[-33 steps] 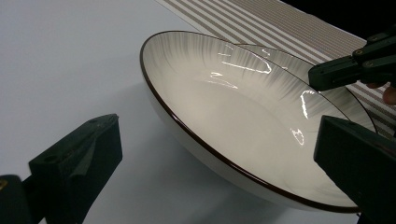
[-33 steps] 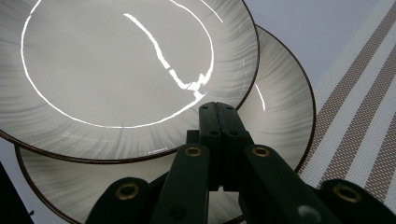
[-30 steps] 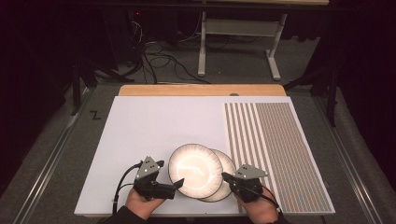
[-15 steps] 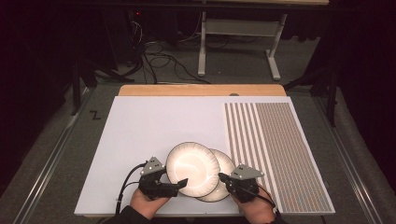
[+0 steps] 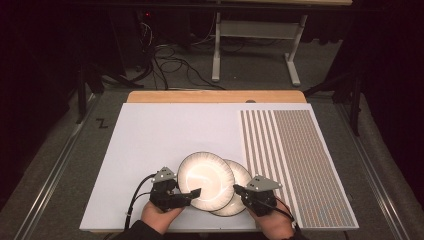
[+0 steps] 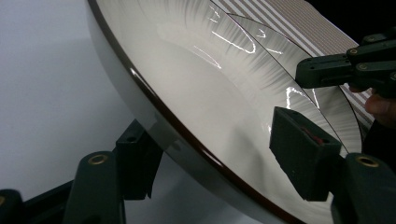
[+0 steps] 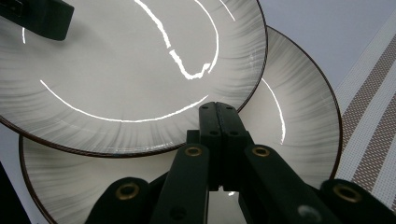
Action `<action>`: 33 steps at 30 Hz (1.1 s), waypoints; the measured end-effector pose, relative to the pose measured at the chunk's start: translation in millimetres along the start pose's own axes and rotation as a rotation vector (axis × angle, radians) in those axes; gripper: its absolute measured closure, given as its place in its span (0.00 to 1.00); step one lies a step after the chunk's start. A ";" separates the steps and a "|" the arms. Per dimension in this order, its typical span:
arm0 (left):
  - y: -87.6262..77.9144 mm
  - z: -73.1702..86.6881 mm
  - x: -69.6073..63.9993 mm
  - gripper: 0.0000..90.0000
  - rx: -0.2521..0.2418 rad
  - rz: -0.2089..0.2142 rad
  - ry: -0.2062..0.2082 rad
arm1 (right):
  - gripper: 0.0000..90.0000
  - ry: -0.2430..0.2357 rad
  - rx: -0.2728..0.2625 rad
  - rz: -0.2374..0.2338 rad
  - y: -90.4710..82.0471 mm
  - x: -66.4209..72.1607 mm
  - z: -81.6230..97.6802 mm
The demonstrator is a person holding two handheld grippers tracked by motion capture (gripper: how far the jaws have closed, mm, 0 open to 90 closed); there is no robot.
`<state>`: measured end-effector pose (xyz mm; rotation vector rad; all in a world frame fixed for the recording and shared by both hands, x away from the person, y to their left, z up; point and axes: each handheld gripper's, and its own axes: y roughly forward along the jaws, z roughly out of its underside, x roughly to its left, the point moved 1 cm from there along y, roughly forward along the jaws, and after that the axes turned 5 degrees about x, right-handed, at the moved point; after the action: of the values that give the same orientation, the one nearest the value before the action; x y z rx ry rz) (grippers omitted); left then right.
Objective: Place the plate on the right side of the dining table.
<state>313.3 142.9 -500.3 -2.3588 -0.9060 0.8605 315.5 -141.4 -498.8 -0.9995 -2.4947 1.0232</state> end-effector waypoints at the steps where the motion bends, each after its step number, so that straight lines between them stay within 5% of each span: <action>1: -0.5 -0.2 0.1 0.42 -0.004 0.000 -0.006 | 1.00 -0.002 0.001 0.000 0.1 0.0 0.0; 8: -1.2 -0.5 -1.6 0.54 0.004 -0.035 0.008 | 1.00 0.001 0.002 0.007 0.1 -0.2 0.4; 17: 0.0 -2.5 -1.9 0.58 0.016 -0.049 0.000 | 1.00 0.005 -0.004 0.009 -0.8 -1.5 1.0; 33: -5.3 -5.0 -8.4 0.67 -0.046 -0.062 0.045 | 1.00 0.006 -0.010 0.019 -4.2 -3.8 2.0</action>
<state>309.6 139.5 -490.3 -2.3655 -0.9856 0.7674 315.2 -147.2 -497.2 -1.0292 -2.4924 1.0124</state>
